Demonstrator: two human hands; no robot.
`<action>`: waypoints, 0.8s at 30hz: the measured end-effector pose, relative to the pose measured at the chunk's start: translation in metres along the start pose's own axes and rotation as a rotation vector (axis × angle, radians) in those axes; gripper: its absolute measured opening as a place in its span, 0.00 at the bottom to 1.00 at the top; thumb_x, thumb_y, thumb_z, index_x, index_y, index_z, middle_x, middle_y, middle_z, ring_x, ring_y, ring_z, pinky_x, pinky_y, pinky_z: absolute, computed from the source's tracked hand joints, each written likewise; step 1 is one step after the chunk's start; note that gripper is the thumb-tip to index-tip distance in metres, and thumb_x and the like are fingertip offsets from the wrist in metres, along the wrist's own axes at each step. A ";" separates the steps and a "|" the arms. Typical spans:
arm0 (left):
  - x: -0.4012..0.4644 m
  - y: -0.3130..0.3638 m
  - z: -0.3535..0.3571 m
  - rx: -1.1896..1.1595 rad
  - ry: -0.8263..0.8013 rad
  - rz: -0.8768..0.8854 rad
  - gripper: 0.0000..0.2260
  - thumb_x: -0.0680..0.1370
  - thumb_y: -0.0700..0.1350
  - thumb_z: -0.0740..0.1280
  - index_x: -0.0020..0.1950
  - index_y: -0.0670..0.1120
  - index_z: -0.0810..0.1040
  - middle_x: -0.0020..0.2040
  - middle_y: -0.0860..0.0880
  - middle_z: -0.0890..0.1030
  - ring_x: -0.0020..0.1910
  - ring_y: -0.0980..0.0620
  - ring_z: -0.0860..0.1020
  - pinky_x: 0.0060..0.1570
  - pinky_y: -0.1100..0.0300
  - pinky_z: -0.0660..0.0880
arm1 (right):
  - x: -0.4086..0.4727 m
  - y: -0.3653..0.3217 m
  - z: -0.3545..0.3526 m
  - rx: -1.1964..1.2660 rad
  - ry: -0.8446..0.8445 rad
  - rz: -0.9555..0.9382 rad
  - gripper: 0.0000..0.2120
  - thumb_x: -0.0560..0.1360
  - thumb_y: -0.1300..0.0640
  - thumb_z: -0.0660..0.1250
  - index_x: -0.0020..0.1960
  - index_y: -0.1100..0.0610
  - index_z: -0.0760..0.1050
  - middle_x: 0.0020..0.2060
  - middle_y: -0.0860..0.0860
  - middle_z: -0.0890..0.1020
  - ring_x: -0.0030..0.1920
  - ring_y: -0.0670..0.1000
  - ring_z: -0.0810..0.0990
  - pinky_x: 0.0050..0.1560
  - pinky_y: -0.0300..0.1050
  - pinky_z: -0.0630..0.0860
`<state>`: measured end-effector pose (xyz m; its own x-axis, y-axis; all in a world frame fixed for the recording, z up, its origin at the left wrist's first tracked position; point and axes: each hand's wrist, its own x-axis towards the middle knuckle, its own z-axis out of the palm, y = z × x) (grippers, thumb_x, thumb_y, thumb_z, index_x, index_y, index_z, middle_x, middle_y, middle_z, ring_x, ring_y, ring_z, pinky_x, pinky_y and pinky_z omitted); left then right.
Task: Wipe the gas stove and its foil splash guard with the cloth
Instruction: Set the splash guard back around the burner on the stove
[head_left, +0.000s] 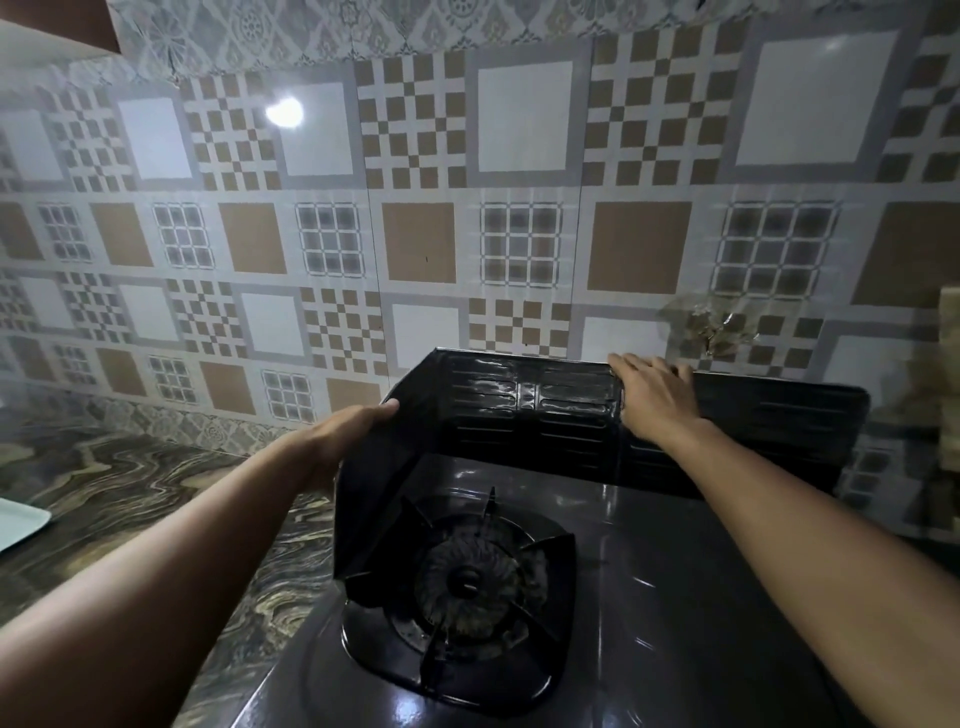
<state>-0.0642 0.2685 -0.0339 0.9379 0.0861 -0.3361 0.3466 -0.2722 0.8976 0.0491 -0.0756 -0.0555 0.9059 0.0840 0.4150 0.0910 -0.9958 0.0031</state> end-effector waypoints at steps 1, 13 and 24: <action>-0.003 -0.001 -0.002 -0.013 0.002 0.025 0.24 0.79 0.59 0.61 0.57 0.39 0.81 0.53 0.38 0.84 0.57 0.38 0.80 0.64 0.43 0.72 | -0.003 0.000 -0.003 0.013 -0.015 0.008 0.34 0.72 0.64 0.65 0.75 0.51 0.57 0.74 0.50 0.65 0.71 0.55 0.64 0.67 0.57 0.60; -0.044 -0.023 -0.041 0.087 0.091 0.082 0.27 0.74 0.70 0.57 0.62 0.52 0.75 0.63 0.43 0.75 0.60 0.38 0.74 0.57 0.38 0.73 | -0.071 -0.040 -0.058 0.310 -0.048 0.030 0.28 0.76 0.58 0.65 0.75 0.51 0.61 0.69 0.56 0.72 0.65 0.59 0.73 0.63 0.53 0.73; -0.090 -0.089 -0.065 0.054 0.093 0.082 0.36 0.74 0.69 0.59 0.73 0.46 0.67 0.69 0.42 0.71 0.58 0.41 0.75 0.56 0.43 0.73 | -0.168 -0.111 -0.090 0.413 -0.120 -0.037 0.22 0.73 0.54 0.70 0.66 0.52 0.74 0.55 0.52 0.83 0.52 0.52 0.81 0.58 0.47 0.76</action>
<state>-0.1787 0.3470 -0.0654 0.9611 0.1494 -0.2322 0.2700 -0.3329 0.9035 -0.1500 0.0177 -0.0434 0.9384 0.1467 0.3130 0.2599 -0.8964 -0.3589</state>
